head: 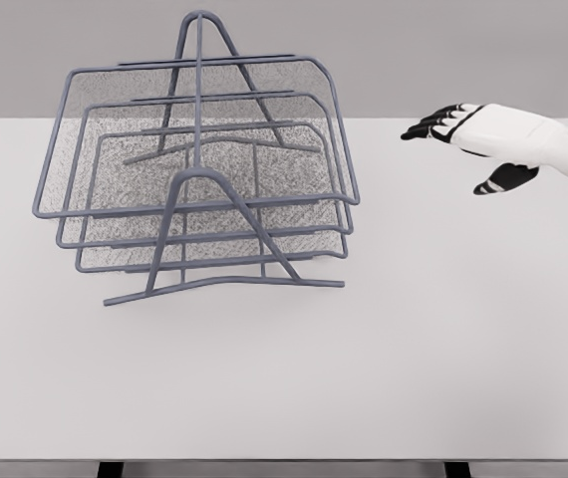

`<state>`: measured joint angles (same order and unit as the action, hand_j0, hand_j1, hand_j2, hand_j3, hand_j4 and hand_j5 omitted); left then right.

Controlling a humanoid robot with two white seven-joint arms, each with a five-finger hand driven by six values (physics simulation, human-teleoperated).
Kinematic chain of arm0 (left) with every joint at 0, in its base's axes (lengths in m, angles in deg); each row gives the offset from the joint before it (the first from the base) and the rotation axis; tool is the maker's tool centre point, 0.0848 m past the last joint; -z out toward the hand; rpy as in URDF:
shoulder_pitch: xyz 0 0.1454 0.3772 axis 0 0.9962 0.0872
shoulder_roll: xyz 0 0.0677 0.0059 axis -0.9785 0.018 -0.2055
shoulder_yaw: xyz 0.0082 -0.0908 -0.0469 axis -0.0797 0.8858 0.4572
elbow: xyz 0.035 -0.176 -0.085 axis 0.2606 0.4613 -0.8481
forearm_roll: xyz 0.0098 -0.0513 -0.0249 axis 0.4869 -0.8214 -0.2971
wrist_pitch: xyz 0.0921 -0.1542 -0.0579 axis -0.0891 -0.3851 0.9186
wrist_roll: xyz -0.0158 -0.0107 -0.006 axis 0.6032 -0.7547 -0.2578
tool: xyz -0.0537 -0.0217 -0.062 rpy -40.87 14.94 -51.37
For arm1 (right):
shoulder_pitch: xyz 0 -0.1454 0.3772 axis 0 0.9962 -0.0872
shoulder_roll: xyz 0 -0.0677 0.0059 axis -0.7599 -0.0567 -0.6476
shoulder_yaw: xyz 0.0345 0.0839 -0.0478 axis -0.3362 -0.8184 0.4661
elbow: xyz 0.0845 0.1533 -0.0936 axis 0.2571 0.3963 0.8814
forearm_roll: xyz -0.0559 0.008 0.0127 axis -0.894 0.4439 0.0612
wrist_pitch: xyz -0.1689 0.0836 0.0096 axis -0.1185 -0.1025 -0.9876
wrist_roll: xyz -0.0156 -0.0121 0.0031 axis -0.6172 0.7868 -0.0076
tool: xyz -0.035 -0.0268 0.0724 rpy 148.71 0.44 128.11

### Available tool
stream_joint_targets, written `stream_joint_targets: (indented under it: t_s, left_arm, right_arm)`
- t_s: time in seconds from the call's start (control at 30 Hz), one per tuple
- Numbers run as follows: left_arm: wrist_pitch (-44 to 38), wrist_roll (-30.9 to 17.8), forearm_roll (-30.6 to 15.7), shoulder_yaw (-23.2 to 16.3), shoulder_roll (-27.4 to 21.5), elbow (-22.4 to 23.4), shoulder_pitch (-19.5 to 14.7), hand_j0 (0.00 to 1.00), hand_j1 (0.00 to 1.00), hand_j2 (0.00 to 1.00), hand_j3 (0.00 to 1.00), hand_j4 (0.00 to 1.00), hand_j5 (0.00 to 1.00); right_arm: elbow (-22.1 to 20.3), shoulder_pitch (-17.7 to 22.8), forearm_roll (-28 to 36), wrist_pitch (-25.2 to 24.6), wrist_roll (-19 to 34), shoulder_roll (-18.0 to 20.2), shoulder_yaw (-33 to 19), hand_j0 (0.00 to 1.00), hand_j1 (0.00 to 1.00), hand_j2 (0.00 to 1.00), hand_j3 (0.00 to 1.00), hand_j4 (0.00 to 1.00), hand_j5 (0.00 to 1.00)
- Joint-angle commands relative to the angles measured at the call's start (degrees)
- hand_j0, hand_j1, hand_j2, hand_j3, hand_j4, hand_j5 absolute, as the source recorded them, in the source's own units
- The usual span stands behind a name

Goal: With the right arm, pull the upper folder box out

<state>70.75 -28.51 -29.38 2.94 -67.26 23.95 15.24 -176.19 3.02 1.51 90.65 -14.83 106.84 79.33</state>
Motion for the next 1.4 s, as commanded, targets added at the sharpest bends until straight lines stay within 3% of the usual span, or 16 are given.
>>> stream_joint_targets:
  t_s: [0.0, 0.03, 0.07, 0.17, 0.33, 0.8, 0.97, 1.37]
  left_arm:
    - [-0.01, -0.01, 0.01, -0.02, 0.00, 0.02, 0.00, 1.00, 1.00, 1.00, 1.00, 1.00, 1.00]
    - [-0.01, -0.01, 0.01, -0.02, 0.00, 0.02, 0.00, 1.00, 1.00, 1.00, 1.00, 1.00, 1.00]
    - [-0.01, -0.01, 0.01, -0.02, 0.00, 0.02, 0.00, 1.00, 1.00, 1.00, 1.00, 1.00, 1.00]
    - [0.08, -0.01, 0.01, -0.02, 0.00, 0.02, 0.00, 1.00, 1.00, 1.00, 1.00, 1.00, 1.00]
    - [-0.01, -0.01, 0.01, -0.02, 0.00, 0.02, 0.00, 1.00, 1.00, 1.00, 1.00, 1.00, 1.00]
    - [-0.01, -0.01, 0.01, -0.02, 0.00, 0.02, 0.00, 1.00, 1.00, 1.00, 1.00, 1.00, 1.00]
    - [0.08, -0.01, 0.01, -0.02, 0.00, 0.02, 0.00, 1.00, 1.00, 1.00, 1.00, 1.00, 1.00]
    - [0.08, -0.01, 0.01, -0.02, 0.00, 0.02, 0.00, 1.00, 1.00, 1.00, 1.00, 1.00, 1.00]
  right_arm:
    - [-1.15, -0.18, -0.11, -0.14, 0.13, 0.27, 0.67, 1.00, 1.00, 1.00, 1.00, 1.00, 1.00]
    - [-1.23, -1.14, -0.38, -0.23, 0.13, -2.89, 0.58, 1.00, 1.00, 1.00, 1.00, 1.00, 1.00]
    - [-1.15, -2.37, -6.17, 0.21, 0.13, -5.00, 0.58, 1.00, 1.00, 1.00, 1.00, 1.00, 1.00]
    - [-1.41, -5.89, -6.53, 0.91, 0.13, -12.30, 3.04, 1.00, 1.00, 1.00, 1.00, 1.00, 1.00]
    - [-2.90, -5.19, -6.44, 4.07, 0.13, -11.95, 3.92, 1.00, 1.00, 1.00, 1.00, 1.00, 1.00]
    - [-0.44, -0.26, -7.14, 4.07, 0.13, -12.30, 5.15, 1.00, 1.00, 1.00, 1.00, 1.00, 1.00]
    - [-0.88, -1.14, -7.06, 4.25, 0.13, -7.11, 4.63, 1.00, 1.00, 1.00, 1.00, 1.00, 1.00]
    - [-0.09, 2.19, -6.26, 8.58, 0.13, 4.75, -0.82, 1.00, 1.00, 1.00, 1.00, 1.00, 1.00]
